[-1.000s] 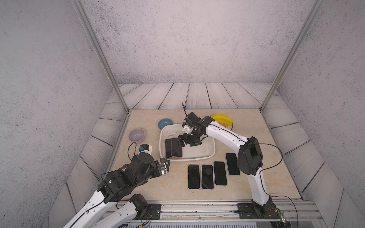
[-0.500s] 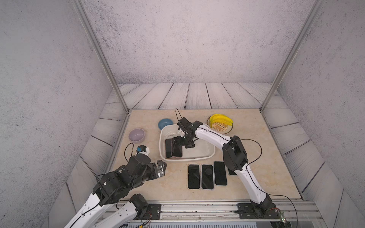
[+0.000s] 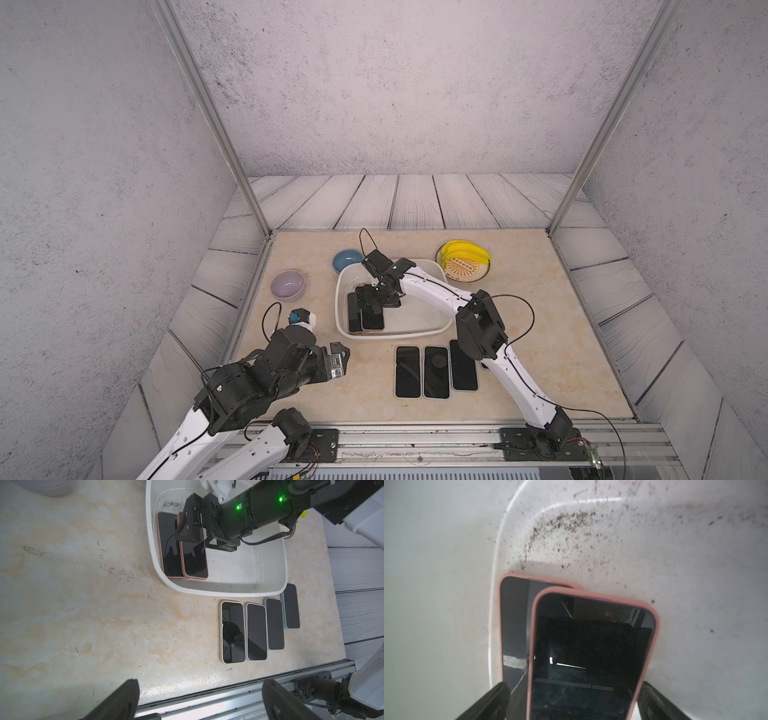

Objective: Take the phone out of the storage box
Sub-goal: Pick up the phone from the storage box.

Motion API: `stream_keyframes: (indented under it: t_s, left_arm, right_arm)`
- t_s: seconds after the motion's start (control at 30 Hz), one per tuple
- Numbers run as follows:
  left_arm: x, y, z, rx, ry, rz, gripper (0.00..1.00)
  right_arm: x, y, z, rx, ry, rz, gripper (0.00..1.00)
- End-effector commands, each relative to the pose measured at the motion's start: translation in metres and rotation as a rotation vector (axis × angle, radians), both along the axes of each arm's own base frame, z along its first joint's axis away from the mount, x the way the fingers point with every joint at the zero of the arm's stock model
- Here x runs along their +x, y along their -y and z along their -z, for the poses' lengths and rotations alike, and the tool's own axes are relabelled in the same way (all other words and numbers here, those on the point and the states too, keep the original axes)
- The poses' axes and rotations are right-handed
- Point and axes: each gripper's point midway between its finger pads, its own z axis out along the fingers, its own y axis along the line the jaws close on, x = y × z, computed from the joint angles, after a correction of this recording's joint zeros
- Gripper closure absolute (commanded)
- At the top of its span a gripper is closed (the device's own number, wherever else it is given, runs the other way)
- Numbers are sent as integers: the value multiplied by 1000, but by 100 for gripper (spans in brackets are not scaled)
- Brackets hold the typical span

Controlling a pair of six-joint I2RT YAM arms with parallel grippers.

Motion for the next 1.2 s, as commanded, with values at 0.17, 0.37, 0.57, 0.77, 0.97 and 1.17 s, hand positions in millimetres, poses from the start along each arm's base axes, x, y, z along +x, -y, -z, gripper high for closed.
stream_keyframes:
  t_s: [0.17, 0.37, 0.57, 0.77, 0.97, 1.17]
  left_arm:
    - [-11, -10, 3, 16, -10, 10, 2]
    - [-13, -10, 3, 9, -12, 13, 1]
    - [-15, -11, 4, 3, -14, 12, 2]
    - [-16, -11, 6, -8, -17, 7, 1]
    - [-12, -1, 11, -42, -23, 17, 2]
    - [3, 34, 12, -137, -33, 68, 2]
  right_arm:
    - [-2, 18, 37, -172, 23, 37, 0]
    - [-8, 23, 52, -268, 57, -7, 0]
    - [-18, 26, 67, -297, 26, -24, 13]
    - [-21, 31, 63, -304, 22, -42, 29]
    - [-14, 50, 16, -262, 20, -13, 29]
    - [-1, 84, -44, -56, 42, 98, 29]
